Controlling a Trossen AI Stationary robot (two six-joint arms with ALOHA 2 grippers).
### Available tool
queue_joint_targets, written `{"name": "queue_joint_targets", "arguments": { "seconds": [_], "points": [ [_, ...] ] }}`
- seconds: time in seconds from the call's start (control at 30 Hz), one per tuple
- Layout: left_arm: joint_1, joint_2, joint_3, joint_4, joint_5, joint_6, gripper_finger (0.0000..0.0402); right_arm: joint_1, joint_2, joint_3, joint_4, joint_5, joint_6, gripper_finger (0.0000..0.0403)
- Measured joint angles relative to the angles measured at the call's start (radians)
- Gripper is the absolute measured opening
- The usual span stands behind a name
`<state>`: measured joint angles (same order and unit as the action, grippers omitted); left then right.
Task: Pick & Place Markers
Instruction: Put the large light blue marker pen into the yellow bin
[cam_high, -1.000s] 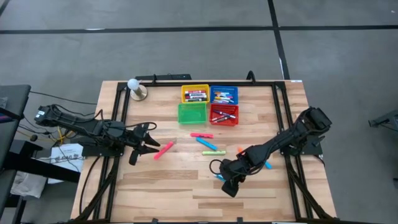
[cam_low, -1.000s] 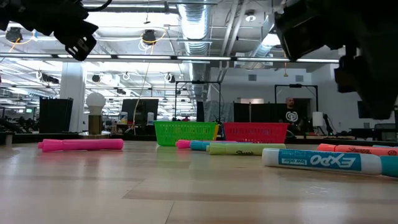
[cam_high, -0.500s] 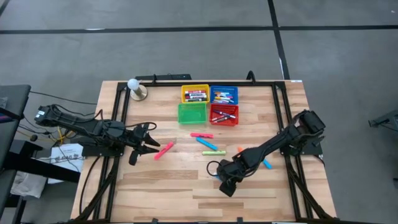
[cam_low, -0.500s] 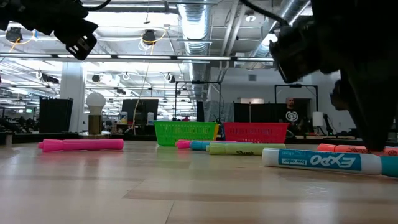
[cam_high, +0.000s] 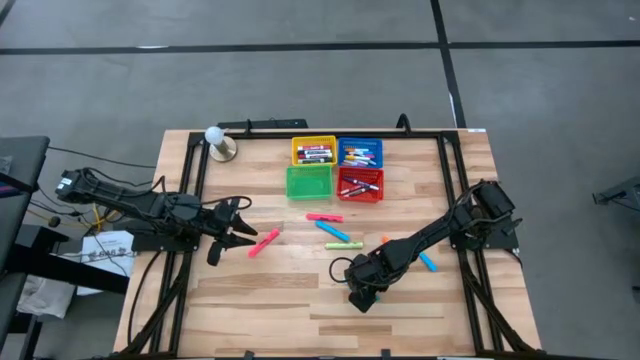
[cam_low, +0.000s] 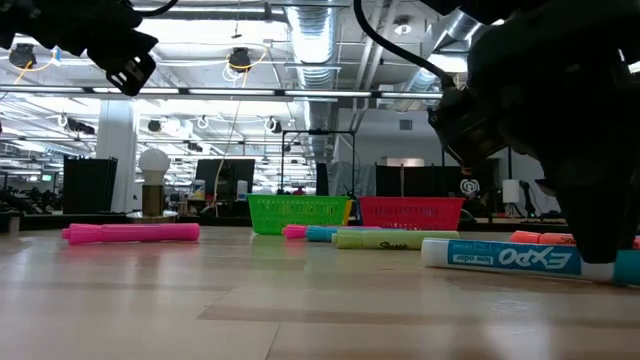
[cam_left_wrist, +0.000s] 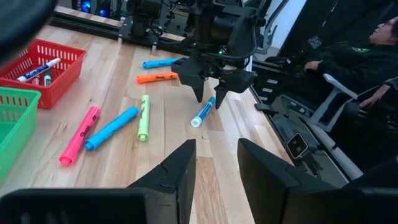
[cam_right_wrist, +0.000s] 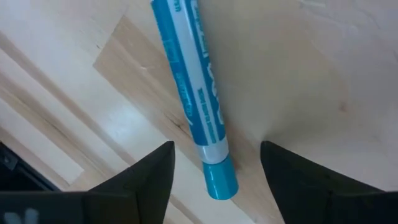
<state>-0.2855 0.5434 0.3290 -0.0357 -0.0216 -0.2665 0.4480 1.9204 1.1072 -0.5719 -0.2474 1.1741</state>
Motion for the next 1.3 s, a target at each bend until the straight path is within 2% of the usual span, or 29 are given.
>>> {"name": "queue_joint_targets", "arguments": {
  "seconds": [0.13, 0.43, 0.57, 0.87, 1.3],
  "points": [
    [0.0, 0.0, 0.0, 0.0, 0.0, 0.0, 0.0117, 0.001, 0.001, 0.0, -0.01, 0.016, 0.015, 0.02],
    [0.0, 0.0, 0.0, 0.004, 0.0, -0.003, 0.0117, 0.001, 0.004, 0.007, -0.045, 0.029, 0.039, 0.009],
    [0.0, 0.0, 0.0, 0.008, 0.0, -0.003, 0.0117, -0.004, 0.008, 0.026, -0.07, 0.034, 0.039, 0.0062],
    [0.0, 0.0, 0.0, 0.034, 0.0, -0.003, 0.0117, -0.012, 0.016, 0.085, -0.118, 0.036, -0.006, 0.0066],
    [0.0, 0.0, 0.001, 0.15, 0.0, -0.085, 0.0117, -0.04, 0.021, 0.242, -0.08, 0.038, -0.134, 0.0062]
  ]
}}
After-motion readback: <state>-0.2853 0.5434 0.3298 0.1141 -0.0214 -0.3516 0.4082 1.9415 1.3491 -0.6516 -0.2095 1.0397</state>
